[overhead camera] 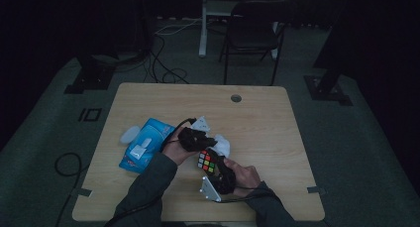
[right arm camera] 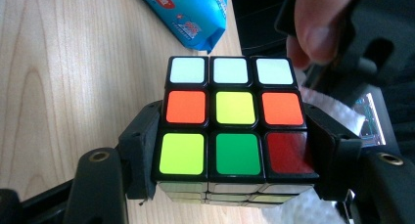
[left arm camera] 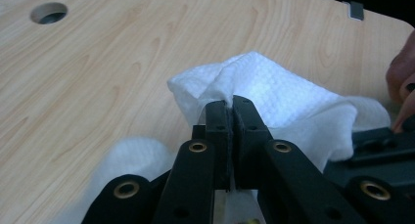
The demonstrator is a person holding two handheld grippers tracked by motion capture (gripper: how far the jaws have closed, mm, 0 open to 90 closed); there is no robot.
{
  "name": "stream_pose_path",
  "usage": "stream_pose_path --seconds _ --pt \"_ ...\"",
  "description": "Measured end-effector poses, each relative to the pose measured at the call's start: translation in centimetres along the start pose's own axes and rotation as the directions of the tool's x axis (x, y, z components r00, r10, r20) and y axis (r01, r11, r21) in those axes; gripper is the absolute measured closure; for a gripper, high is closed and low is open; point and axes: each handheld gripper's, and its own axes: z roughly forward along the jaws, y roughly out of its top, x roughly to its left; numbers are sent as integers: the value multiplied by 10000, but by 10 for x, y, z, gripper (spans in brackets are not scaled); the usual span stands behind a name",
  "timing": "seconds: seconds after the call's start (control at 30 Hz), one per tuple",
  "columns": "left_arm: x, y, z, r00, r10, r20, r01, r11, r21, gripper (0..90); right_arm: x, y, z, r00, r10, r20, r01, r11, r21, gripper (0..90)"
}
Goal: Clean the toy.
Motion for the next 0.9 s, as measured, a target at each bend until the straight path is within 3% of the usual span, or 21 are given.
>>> stream_pose_path --seconds 0.17,0.33,0.57,0.9 --pt "-8 5 3 9992 293 254 -294 9996 26 879 1 0 0 10000 23 -19 -23 10000 18 339" --pt "-7 7 0 9990 305 320 -303 9995 -55 878 -1 -2 0 9999 144 42 -144 9999 62 339" --pt "-2 2 -5 9999 140 -7 -140 9999 -67 879 -3 -4 1 9997 228 -19 -228 9997 122 339" --pt "-7 -2 -24 9994 84 -328 -105 9979 -639 878 -12 -11 2 9926 1163 -359 -1157 9931 183 339"
